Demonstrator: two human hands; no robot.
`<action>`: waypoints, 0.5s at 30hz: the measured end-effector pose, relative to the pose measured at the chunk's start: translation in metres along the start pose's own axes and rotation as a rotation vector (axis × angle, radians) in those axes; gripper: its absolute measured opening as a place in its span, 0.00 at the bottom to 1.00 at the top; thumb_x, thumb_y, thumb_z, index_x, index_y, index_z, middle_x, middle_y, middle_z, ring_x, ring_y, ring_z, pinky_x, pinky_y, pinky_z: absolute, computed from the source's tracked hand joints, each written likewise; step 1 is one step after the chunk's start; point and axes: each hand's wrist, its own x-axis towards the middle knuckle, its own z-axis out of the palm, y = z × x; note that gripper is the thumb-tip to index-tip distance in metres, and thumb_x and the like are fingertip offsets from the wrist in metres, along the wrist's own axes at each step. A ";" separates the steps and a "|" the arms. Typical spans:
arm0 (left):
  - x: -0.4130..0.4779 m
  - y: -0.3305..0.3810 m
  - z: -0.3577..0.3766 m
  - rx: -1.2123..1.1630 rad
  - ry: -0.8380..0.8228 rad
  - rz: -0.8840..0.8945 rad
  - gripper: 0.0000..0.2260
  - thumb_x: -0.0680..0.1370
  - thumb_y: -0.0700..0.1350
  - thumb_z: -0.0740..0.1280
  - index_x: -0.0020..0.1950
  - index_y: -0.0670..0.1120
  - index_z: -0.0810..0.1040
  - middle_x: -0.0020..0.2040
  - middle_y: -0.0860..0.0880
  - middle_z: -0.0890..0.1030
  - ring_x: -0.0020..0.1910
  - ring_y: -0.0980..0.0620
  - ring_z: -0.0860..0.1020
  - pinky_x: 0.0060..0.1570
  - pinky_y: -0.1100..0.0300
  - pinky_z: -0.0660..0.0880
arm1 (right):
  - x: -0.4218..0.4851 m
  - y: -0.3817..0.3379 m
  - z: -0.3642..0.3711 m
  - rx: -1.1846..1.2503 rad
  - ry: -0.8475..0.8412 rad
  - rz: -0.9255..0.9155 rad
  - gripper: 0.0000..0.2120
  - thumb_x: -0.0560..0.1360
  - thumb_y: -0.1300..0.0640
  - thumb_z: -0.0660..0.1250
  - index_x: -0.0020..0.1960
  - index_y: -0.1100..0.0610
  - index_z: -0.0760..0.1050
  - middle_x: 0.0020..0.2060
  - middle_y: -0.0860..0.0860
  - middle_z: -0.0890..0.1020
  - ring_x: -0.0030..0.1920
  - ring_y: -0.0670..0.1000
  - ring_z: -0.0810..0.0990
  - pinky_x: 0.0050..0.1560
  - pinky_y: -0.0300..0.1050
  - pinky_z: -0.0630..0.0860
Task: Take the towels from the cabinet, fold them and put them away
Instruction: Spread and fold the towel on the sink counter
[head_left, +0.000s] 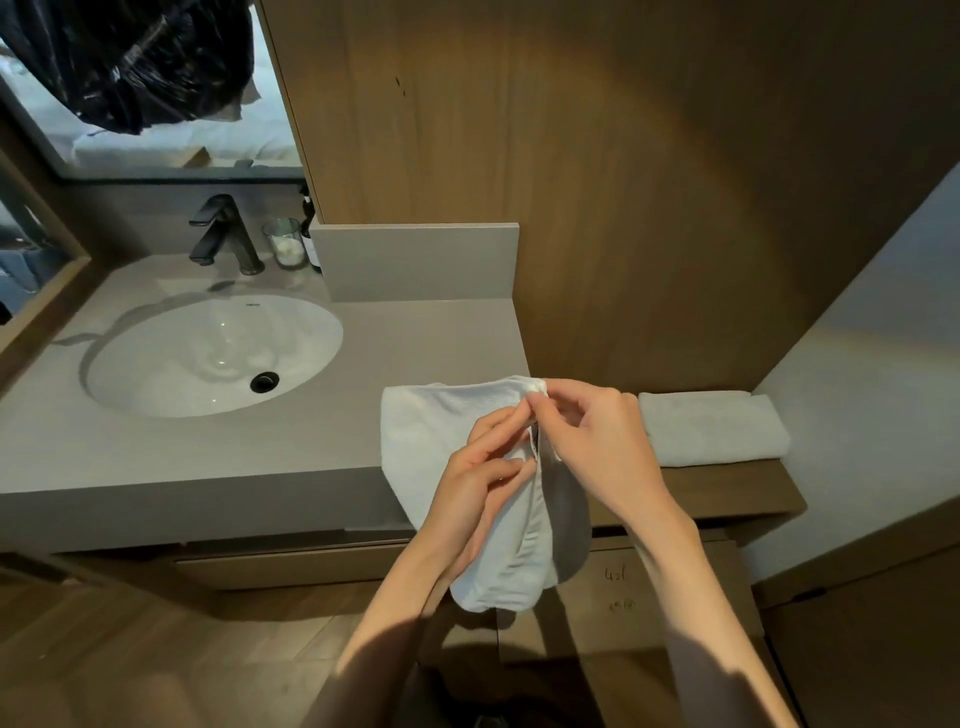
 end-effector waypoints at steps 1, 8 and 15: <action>-0.001 -0.002 0.001 0.003 -0.013 -0.001 0.23 0.79 0.28 0.57 0.63 0.51 0.78 0.66 0.54 0.76 0.65 0.56 0.75 0.63 0.56 0.73 | -0.002 0.003 -0.001 -0.024 -0.004 -0.006 0.10 0.79 0.52 0.64 0.53 0.52 0.83 0.39 0.43 0.85 0.43 0.41 0.83 0.43 0.41 0.80; 0.000 -0.011 0.002 0.512 -0.042 0.259 0.17 0.79 0.34 0.63 0.63 0.52 0.77 0.63 0.54 0.77 0.64 0.59 0.74 0.63 0.64 0.70 | -0.011 0.017 -0.011 0.045 0.046 0.001 0.07 0.78 0.56 0.65 0.54 0.49 0.81 0.44 0.39 0.83 0.47 0.38 0.81 0.46 0.35 0.79; 0.016 -0.014 -0.046 1.131 0.145 0.443 0.23 0.73 0.57 0.67 0.67 0.59 0.68 0.68 0.58 0.68 0.67 0.60 0.63 0.68 0.61 0.63 | -0.020 0.024 -0.041 0.097 0.009 -0.027 0.08 0.79 0.58 0.63 0.54 0.49 0.79 0.44 0.40 0.82 0.48 0.42 0.79 0.46 0.37 0.76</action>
